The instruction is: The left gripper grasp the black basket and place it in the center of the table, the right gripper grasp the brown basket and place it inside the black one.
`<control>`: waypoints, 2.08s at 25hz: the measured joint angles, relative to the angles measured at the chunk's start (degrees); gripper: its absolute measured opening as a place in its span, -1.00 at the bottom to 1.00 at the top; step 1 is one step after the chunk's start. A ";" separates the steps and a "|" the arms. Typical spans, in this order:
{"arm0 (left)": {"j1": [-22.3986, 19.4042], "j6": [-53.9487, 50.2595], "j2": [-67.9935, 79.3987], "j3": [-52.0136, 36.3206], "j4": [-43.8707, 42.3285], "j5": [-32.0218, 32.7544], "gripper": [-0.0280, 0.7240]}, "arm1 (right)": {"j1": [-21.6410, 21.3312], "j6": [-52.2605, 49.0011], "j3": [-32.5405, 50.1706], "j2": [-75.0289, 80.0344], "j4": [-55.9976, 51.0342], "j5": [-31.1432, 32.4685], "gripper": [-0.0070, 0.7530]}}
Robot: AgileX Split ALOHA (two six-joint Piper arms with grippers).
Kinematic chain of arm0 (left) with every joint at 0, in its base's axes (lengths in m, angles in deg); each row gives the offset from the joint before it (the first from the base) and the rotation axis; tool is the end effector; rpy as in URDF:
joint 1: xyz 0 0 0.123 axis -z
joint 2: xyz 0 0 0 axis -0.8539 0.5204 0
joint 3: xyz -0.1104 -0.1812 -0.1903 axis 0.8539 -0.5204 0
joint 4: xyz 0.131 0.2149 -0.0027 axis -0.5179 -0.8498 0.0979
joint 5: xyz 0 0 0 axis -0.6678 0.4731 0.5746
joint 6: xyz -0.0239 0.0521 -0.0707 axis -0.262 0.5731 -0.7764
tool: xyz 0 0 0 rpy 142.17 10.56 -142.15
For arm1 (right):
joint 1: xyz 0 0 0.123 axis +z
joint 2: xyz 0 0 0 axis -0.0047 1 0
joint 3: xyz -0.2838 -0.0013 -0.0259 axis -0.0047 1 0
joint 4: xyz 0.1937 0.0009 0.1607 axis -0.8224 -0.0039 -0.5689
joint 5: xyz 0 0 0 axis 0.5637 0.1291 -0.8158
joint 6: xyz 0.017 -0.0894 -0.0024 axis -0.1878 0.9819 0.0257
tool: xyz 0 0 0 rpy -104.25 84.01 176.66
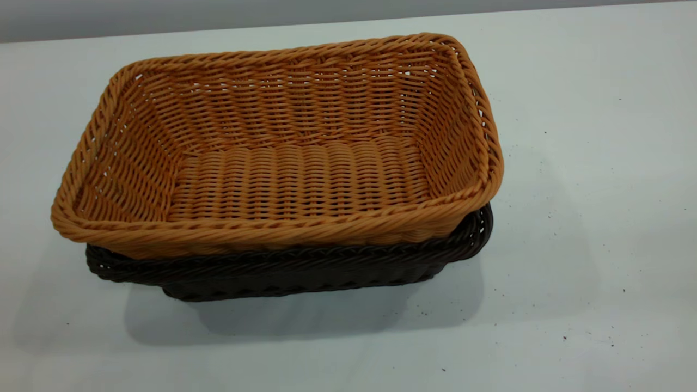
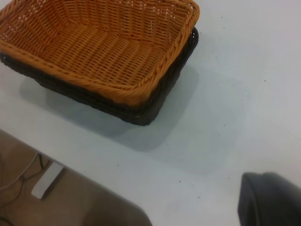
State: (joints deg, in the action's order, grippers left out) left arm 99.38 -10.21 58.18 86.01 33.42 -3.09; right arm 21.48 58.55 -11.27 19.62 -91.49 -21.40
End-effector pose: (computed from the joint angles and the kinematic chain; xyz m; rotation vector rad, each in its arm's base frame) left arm 0.0172 -0.0115 0.2603 0.7431 2.1597 -0.3633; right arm 0.0081 0.0163 0.2740 -0.5850 2.0975 0.3082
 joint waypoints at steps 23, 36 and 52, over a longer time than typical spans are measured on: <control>-40.78 0.00 -0.42 0.00 -0.11 -0.16 -0.93 | -22.31 0.05 0.00 -3.56 -0.10 0.06 -0.98; -40.86 -0.03 -7.20 0.00 -0.11 -0.09 -0.93 | -30.14 0.11 0.00 -5.70 -0.15 0.00 -0.98; -41.28 -0.03 -8.53 0.00 -0.11 -0.09 -0.93 | -32.06 0.11 0.00 -6.62 -0.15 0.06 -0.98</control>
State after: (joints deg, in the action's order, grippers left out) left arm 58.11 -10.24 49.64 86.01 33.31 -3.18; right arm -10.58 58.66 -11.27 13.00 -91.64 -21.34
